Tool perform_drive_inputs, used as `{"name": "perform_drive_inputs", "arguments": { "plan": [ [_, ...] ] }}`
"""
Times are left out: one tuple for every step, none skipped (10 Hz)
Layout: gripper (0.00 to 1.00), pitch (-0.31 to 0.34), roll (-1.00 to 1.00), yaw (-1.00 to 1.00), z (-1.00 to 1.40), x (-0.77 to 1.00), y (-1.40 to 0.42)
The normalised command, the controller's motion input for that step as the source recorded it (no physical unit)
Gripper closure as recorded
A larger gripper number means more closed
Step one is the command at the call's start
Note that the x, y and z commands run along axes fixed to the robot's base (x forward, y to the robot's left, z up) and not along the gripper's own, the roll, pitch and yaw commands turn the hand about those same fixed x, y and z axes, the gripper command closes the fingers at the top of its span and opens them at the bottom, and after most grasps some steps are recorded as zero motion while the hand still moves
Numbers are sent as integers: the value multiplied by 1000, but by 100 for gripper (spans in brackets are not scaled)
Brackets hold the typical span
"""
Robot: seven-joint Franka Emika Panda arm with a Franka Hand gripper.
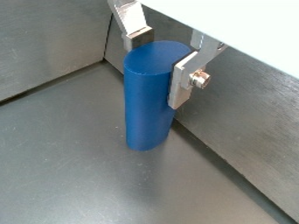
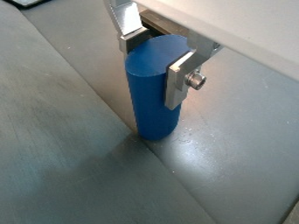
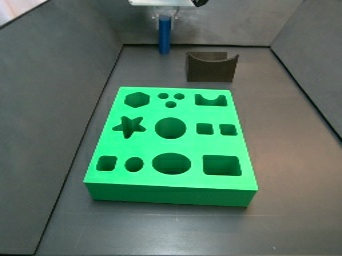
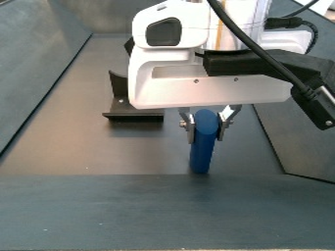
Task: Pick up the oval object. Move up. Move to above the board. Insert the oval object.
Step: Pick up the oval object, then move up.
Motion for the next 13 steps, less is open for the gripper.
{"name": "perform_drive_inputs", "arguments": {
  "plan": [
    [100, 0, 0, 0, 0, 0, 0],
    [100, 0, 0, 0, 0, 0, 0],
    [100, 0, 0, 0, 0, 0, 0],
    [100, 0, 0, 0, 0, 0, 0],
    [100, 0, 0, 0, 0, 0, 0],
    [100, 0, 0, 0, 0, 0, 0],
    [100, 0, 0, 0, 0, 0, 0],
    [100, 0, 0, 0, 0, 0, 0],
    [100, 0, 0, 0, 0, 0, 0],
    [100, 0, 0, 0, 833, 0, 0],
    [100, 24, 8, 37, 800, -57, 85],
    [100, 33, 11, 32, 726, -64, 74],
    [100, 38, 28, 7, 471, -40, 22]
  ]
}}
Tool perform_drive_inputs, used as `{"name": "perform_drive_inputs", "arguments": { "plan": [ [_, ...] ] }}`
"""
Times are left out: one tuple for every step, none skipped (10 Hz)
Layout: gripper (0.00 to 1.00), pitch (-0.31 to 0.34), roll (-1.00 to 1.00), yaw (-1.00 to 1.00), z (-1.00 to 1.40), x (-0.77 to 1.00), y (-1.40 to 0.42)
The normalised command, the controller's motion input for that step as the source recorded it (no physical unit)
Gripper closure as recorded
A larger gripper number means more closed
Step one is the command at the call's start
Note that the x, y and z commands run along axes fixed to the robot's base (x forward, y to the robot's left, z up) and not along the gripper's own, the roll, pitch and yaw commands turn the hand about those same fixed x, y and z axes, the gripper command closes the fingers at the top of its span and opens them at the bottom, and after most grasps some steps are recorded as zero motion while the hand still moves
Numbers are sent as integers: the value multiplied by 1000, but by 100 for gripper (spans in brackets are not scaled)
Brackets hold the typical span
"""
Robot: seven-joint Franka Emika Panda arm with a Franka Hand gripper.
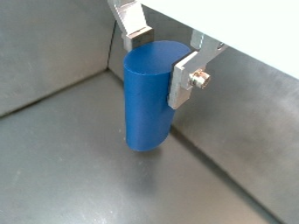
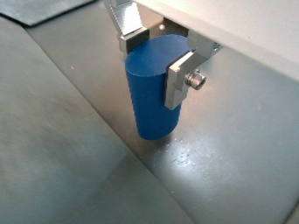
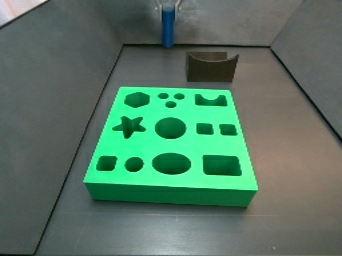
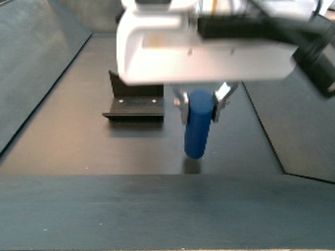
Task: Pick up the oval object. Move up. Move to above the board. Insert the oval object.
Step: Move up, then move to above the board.
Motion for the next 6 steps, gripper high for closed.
{"name": "perform_drive_inputs", "arguments": {
  "plan": [
    [100, 42, 39, -5, 301, -30, 3],
    [100, 16, 315, -115, 1000, -396, 105],
    [100, 15, 317, -106, 1000, -417, 111],
    [100, -7, 277, -71, 1000, -393, 70],
    [100, 5, 215, -23, 1000, -323, 42],
    [100, 33, 171, -3, 1000, -267, 35]
  ]
}}
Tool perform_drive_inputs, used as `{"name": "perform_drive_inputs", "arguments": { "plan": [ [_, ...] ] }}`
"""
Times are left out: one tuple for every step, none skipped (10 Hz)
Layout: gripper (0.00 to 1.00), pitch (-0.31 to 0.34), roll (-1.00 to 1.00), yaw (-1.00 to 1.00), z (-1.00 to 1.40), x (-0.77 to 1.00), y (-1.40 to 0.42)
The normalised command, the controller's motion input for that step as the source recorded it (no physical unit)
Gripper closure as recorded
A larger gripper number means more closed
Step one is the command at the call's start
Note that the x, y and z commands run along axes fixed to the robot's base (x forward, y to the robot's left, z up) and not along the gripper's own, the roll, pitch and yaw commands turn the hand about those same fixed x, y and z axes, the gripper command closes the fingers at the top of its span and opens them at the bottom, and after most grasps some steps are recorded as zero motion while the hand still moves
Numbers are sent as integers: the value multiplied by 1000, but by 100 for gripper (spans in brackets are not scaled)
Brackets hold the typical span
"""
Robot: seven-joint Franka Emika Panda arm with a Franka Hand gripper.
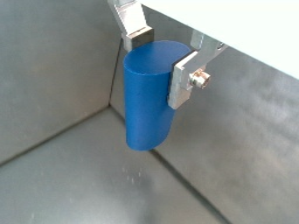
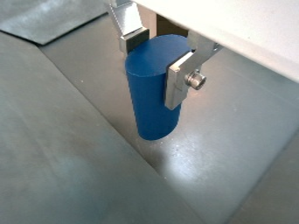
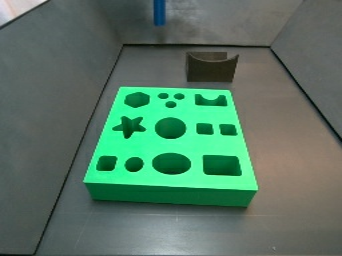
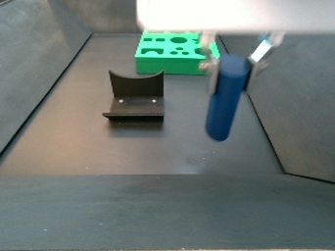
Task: Pick up the oval object. Move up. Move to above the board. Insert the oval object.
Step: Move to above the board.
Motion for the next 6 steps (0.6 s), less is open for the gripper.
{"name": "perform_drive_inputs", "arguments": {
  "plan": [
    [100, 50, 134, 8, 846, -175, 23],
    [100, 63, 108, 17, 612, -93, 5],
    [100, 67, 100, 23, 373, -48, 2],
    [100, 75, 93, 25, 255, -34, 2],
    [100, 283, -385, -348, 243, 80, -1000],
    [100, 278, -389, -343, 232, 84, -1000]
  ]
}}
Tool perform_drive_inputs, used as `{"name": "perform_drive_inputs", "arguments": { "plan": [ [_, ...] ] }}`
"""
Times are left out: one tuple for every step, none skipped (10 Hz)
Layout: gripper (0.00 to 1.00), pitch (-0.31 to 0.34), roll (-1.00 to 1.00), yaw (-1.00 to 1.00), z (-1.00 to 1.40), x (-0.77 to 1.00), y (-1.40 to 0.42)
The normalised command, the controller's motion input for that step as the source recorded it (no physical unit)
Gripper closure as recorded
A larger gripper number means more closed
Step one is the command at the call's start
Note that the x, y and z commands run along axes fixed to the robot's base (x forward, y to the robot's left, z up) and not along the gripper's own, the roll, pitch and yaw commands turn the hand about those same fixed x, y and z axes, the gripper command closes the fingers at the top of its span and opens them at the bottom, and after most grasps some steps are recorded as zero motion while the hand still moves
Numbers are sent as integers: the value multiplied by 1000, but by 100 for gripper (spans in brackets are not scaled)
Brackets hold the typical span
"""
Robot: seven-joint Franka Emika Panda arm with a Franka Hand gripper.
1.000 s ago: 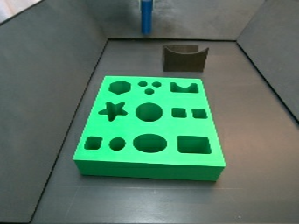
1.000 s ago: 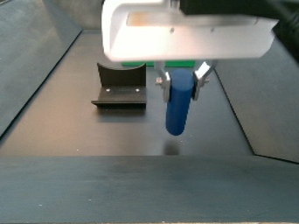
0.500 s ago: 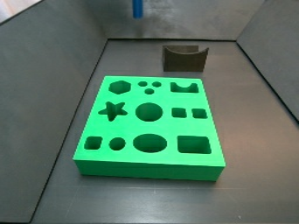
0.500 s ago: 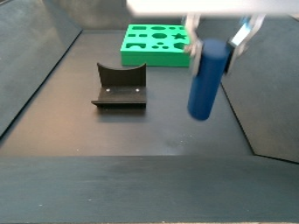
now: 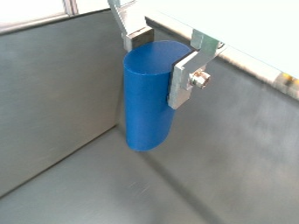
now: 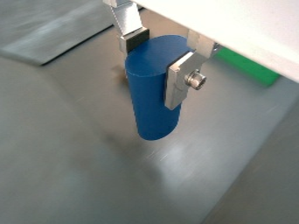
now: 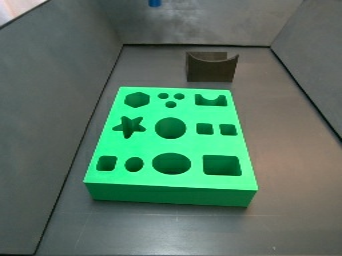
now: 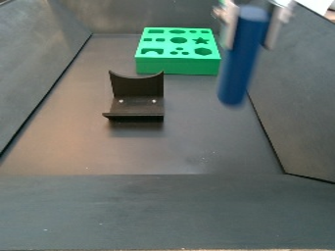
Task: Pick up the oval object. Move up. Move to above the board. Insert the oval object.
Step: Move to above the board.
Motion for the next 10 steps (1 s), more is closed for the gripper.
{"name": "perform_drive_inputs", "arguments": {
  "plan": [
    [100, 196, -311, -198, 245, 80, -1000],
    [100, 122, -262, -110, 240, 84, -1000],
    [100, 82, -152, -45, 240, 86, -1000],
    [100, 70, -106, -23, 244, 84, -1000],
    [100, 38, -52, -11, 247, 83, -1000],
    [100, 23, -25, -2, 247, 85, -1000],
    [100, 25, -12, 4, 250, 84, -1000],
    [100, 24, -22, 5, 253, 85, -1000],
    [100, 35, -16, 7, 255, 86, -1000],
    [100, 39, -12, 10, 260, 89, -1000]
  ]
}}
